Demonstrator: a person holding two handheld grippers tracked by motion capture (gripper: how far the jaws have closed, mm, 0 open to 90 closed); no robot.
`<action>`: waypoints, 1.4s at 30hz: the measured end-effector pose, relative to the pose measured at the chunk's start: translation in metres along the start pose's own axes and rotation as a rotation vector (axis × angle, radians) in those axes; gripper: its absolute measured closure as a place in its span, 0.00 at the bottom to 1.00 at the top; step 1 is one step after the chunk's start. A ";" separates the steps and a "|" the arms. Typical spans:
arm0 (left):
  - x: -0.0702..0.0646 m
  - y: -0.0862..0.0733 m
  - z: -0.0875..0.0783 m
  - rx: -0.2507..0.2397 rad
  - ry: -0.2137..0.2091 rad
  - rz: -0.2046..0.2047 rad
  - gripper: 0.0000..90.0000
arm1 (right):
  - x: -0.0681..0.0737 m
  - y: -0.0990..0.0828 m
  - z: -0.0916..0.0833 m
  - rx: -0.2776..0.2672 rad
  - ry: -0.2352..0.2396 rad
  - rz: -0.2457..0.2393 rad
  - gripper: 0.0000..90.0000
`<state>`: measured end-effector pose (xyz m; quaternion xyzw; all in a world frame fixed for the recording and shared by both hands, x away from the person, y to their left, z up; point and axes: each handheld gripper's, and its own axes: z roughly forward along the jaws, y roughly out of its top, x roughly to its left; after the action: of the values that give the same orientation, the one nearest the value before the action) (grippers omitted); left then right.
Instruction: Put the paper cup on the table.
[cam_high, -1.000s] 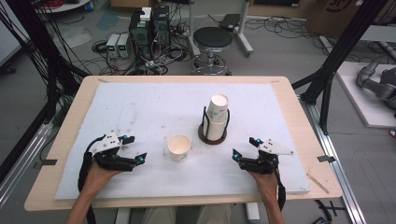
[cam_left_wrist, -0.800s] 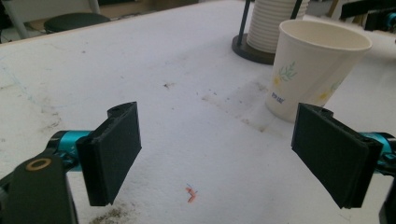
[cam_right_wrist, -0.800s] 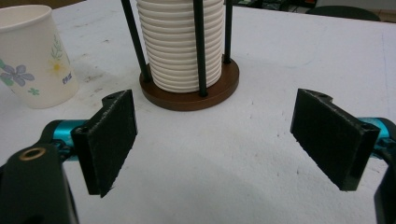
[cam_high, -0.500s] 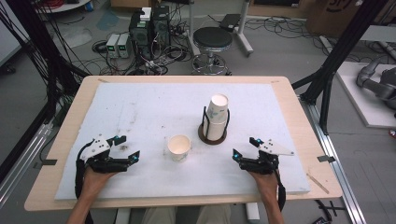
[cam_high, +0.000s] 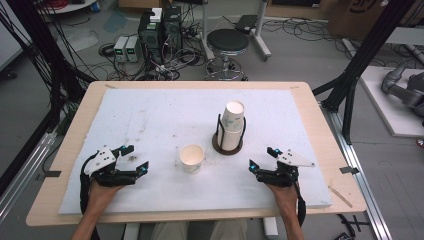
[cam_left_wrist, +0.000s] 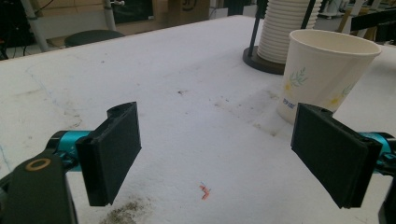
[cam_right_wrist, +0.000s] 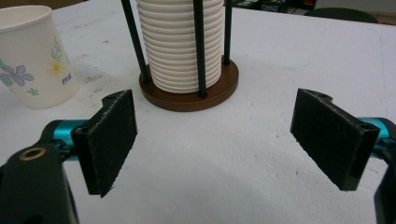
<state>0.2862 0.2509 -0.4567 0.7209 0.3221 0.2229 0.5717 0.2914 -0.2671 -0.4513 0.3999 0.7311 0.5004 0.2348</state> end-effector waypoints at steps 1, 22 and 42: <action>0.000 0.000 0.000 0.000 0.001 0.000 0.18 | 0.000 0.000 0.000 -0.001 0.004 0.003 0.17; 0.000 0.001 0.002 0.018 0.017 -0.007 0.18 | 0.000 -0.001 -0.002 -0.025 0.010 0.001 0.17; 0.000 0.000 0.002 0.018 0.014 -0.010 0.18 | 0.000 -0.002 -0.003 -0.029 0.016 -0.006 0.17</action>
<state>0.2878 0.2501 -0.4566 0.7227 0.3317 0.2222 0.5642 0.2884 -0.2686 -0.4515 0.3903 0.7267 0.5135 0.2363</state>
